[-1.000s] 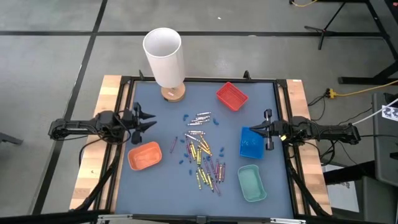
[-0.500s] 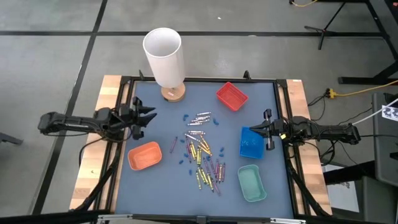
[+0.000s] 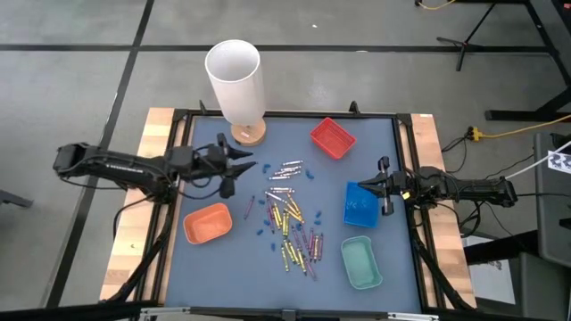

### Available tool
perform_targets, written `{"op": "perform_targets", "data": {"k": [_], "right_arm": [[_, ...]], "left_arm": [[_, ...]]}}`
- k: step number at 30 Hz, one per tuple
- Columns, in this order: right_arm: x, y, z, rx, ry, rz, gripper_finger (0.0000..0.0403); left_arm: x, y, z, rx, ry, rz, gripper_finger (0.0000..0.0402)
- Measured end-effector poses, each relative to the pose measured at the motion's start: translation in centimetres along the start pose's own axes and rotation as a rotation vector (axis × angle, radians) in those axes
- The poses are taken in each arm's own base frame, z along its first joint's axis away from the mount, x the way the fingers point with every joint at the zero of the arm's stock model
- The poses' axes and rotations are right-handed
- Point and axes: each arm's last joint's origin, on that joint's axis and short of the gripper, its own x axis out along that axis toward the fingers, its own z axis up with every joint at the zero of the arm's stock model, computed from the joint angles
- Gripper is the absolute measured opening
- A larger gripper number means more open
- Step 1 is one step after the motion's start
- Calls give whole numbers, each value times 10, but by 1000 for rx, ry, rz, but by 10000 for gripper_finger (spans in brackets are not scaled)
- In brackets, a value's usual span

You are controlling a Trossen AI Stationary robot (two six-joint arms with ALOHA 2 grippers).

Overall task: Sort crayons
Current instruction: Put the grey crayon into the red bin

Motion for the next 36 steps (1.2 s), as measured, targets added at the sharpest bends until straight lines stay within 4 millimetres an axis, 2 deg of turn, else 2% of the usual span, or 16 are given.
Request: {"op": "perform_targets", "data": {"k": [8,15,23,36], "right_arm": [[0,0,0,0,0,0,19],[0,0,0,0,0,1,19],[0,0,0,0,0,1,19],[0,0,0,0,1,1,19]], "left_arm": [[41,1,14,32,149,37,127],[81,17,9,70,323,25,127],[108,35,-29,32,496,-42,127],[120,38,-96,13,792,-66,127]]}}
